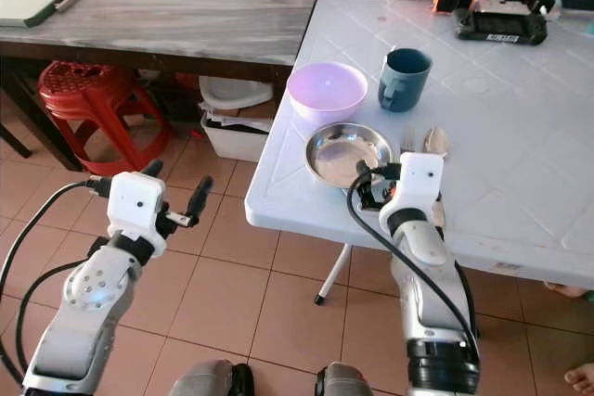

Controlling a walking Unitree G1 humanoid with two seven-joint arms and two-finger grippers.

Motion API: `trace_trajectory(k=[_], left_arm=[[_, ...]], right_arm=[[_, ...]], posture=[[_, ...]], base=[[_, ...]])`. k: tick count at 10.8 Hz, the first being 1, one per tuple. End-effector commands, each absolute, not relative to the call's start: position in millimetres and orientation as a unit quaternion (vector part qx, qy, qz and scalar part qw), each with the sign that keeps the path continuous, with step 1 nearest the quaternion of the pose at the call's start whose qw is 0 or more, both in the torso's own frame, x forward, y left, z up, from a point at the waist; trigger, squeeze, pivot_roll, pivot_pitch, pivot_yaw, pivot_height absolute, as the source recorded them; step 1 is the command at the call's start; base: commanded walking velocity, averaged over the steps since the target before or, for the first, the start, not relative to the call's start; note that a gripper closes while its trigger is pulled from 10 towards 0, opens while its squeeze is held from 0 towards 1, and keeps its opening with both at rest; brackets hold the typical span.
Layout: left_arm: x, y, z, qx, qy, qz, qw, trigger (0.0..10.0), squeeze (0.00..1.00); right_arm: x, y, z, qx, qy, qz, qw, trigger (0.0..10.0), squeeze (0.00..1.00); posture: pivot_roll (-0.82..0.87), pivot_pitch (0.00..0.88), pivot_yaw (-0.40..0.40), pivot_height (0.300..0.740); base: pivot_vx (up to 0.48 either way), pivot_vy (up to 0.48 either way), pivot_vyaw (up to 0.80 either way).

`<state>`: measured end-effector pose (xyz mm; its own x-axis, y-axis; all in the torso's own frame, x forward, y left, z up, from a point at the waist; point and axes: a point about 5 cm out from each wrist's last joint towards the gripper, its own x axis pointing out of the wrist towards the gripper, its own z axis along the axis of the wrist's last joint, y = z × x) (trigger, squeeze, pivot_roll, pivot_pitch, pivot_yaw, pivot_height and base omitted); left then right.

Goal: Setting the table

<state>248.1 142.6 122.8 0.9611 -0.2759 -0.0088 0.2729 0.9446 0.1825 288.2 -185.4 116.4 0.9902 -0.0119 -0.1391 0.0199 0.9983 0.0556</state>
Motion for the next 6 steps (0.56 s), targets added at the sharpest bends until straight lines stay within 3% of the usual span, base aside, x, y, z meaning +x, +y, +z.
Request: trace_trajectory(k=[1,5,6], left_arm=[[246.5,144.2,126.2,0.099,-0.011,-0.143,0.985,10.0,0.0],[248.7,142.5,127.7,0.105,-0.014,-0.154,0.982,10.0,0.0],[248.6,141.5,128.1,0.105,-0.014,-0.158,0.982,10.0,0.0]], right_arm=[[290.9,-184.0,115.9,0.037,0.075,-0.001,0.996,10.0,0.0],[296.9,-182.6,114.3,0.072,0.096,0.014,0.993,10.0,0.0],[296.4,-180.4,110.6,0.092,0.109,0.02,0.99,6.7,0.0]], posture=[[0.06,0.101,0.069,0.74],[0.06,0.105,0.072,0.74],[0.06,0.104,0.073,0.74]], base=[[0.0,0.0,0.0],[0.0,0.0,0.0],[0.0,0.0,0.0]])
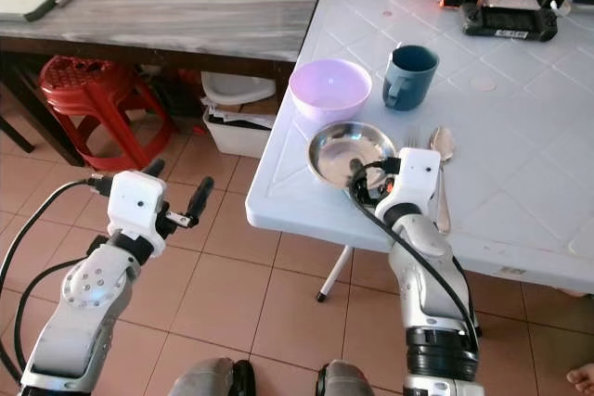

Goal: Setting the table

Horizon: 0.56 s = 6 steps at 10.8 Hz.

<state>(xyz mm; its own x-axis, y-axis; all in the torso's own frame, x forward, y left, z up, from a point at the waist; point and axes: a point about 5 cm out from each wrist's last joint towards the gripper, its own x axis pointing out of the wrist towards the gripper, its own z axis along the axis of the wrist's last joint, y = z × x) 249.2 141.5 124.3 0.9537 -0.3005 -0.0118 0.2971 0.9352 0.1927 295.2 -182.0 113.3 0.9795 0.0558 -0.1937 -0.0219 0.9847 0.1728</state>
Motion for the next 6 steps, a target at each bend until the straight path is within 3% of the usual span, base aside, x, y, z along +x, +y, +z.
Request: trace_trajectory(k=[1,6], left_arm=[[248.8,141.4,128.1,0.105,-0.014,-0.16,0.981,10.0,0.0],[250.1,138.1,129.3,0.101,-0.017,-0.168,0.981,10.0,0.0]], right_arm=[[295.9,-176.5,108.6,0.099,0.115,0.033,0.988,0.3,0.0],[295.3,-176.0,105.4,0.133,0.136,0.033,0.981,0.0,0.0]], posture=[[0.06,0.103,0.074,0.74],[0.06,0.101,0.071,0.74]], base=[[0.0,0.0,0.0],[0.0,0.0,0.0]])
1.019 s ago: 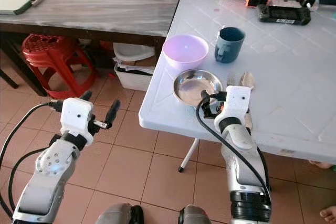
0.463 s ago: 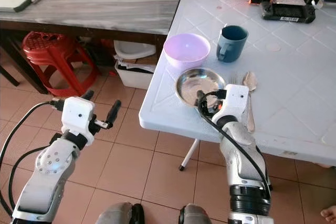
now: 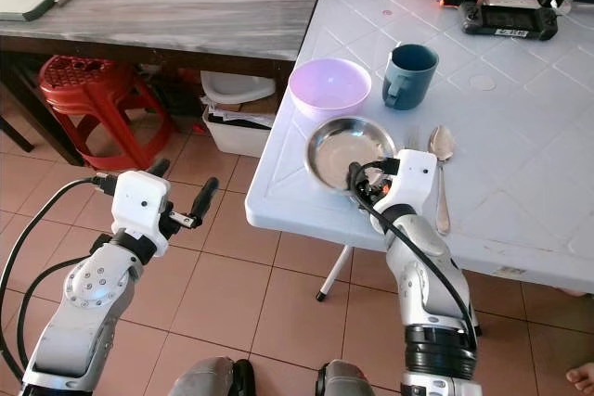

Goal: Setting the table

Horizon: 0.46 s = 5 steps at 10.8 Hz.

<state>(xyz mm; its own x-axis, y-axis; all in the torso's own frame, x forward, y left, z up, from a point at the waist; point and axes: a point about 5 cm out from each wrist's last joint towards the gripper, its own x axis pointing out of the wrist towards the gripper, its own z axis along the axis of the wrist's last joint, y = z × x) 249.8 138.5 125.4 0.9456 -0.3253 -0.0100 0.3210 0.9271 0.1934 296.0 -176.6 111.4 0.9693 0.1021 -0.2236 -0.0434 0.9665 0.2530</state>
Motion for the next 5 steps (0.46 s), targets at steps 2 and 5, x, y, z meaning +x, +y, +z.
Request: trace_trajectory(k=[2,5], left_arm=[[249.8,136.9,129.4,0.099,-0.018,-0.17,0.98,10.0,0.0],[249.9,133.7,130.4,0.094,-0.021,-0.179,0.979,10.0,0.0]], right_arm=[[295.0,-177.0,103.7,0.146,0.143,0.025,0.979,0.0,0.0],[293.8,-177.5,99.6,0.173,0.158,0.011,0.972,0.0,0.0]], posture=[[0.06,0.099,0.07,0.74],[0.06,0.097,0.066,0.74]], base=[[0.0,0.0,0.0],[0.0,0.0,0.0]])
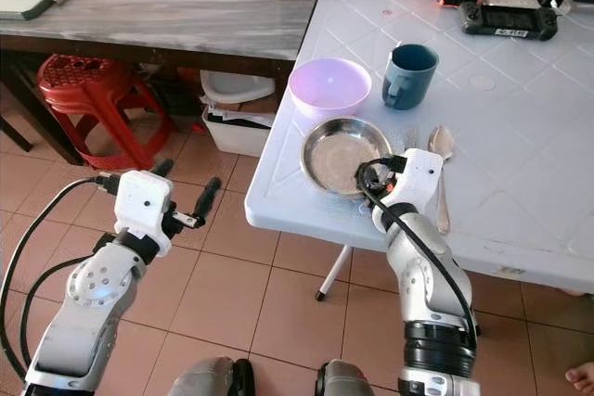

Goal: Setting the table

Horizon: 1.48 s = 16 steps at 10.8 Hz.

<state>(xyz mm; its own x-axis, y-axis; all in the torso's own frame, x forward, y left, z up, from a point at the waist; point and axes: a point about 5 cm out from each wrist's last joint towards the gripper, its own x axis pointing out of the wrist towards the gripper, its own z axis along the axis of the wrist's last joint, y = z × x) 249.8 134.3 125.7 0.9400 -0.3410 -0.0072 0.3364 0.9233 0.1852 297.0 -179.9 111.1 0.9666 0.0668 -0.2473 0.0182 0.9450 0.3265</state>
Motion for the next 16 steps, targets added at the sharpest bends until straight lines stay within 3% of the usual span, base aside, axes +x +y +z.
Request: trace_trajectory(k=[1,6,9,10,11,14,16], left_arm=[[250,133,130,0.093,-0.021,-0.182,0.979,10.0,0.0],[250,129,130,0.09,-0.024,-0.192,0.977,10.0,0.0],[253,131,119,0.052,0.001,-0.164,0.985,10.0,0.0],[255,133,113,0.037,0.01,-0.149,0.988,10.0,0.0],[258,133,112,0.03,0.008,-0.144,0.989,10.0,0.0],[282,130,117,0.001,-0.007,-0.107,0.994,10.0,0.0],[284,126,120,0.006,-0.022,-0.129,0.991,10.0,0.0]], right_arm=[[293,-178,98,0.182,0.165,0.006,0.969,0.0,0.0],[291,-179,94,0.21,0.182,-0.013,0.961,0.0,0.0],[289,-178,95,0.217,0.164,-0.029,0.962,0.0,0.0],[289,-176,100,0.223,0.149,-0.03,0.963,1.0,0.0],[288,-177,100,0.214,0.148,-0.034,0.965,10.0,0.0],[285,-165,95,0.162,0.138,-0.016,0.977,10.0,0.0],[290,-168,103,0.11,0.122,-0.036,0.986,10.0,0.0]], posture=[[0.06,0.098,0.066,0.74],[0.05,0.085,0.061,0.74],[0.01,0.023,0.047,0.74],[0.0,0.004,0.037,0.74],[0.0,0.0,0.031,0.74],[0.0,0.0,0.016,0.74],[-0.01,0.0,0.03,0.74]], base=[[0.0,0.0,0.0],[0.0,0.0,0.0],[0.0,0.0,0.0],[0.0,0.0,0.0],[0.0,0.48,0.0],[0.0,0.48,0.0],[0.0,0.48,0.0]])
